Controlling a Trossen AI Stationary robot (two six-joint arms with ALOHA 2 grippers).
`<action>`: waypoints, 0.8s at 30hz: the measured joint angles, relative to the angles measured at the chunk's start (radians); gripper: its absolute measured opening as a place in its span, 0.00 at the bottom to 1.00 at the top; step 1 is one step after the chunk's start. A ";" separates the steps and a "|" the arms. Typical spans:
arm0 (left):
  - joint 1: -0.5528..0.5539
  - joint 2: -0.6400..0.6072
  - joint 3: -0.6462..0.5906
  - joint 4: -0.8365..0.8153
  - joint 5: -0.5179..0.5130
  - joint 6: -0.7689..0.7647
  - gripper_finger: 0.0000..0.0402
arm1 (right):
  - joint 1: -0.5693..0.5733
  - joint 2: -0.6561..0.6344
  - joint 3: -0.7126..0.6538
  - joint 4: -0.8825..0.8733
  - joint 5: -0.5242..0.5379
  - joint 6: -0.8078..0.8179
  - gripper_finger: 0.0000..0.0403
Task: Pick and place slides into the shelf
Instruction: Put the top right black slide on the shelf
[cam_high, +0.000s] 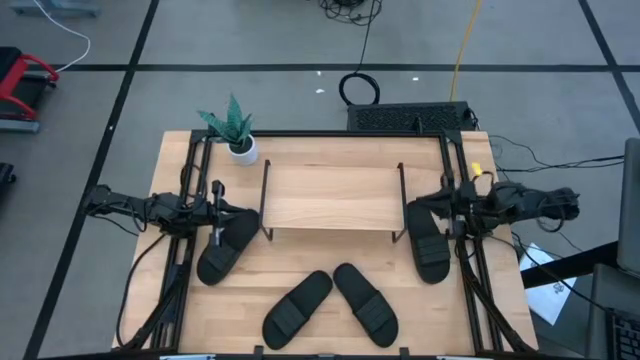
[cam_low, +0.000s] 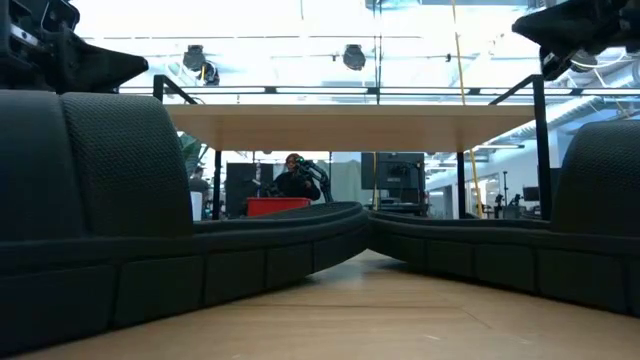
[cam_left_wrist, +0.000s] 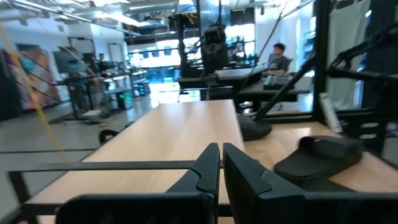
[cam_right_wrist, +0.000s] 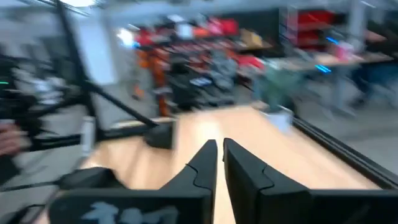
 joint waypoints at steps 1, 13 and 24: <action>0.000 0.000 0.000 0.003 -0.013 0.016 0.06 | 0.000 0.021 0.047 -0.069 0.035 0.014 0.08; 0.000 0.000 0.000 0.015 -0.035 0.058 0.06 | -0.010 0.402 0.470 -0.800 0.114 0.344 0.22; 0.000 0.000 0.000 0.014 -0.035 0.046 0.06 | -0.113 0.613 0.531 -1.045 -0.197 0.250 0.33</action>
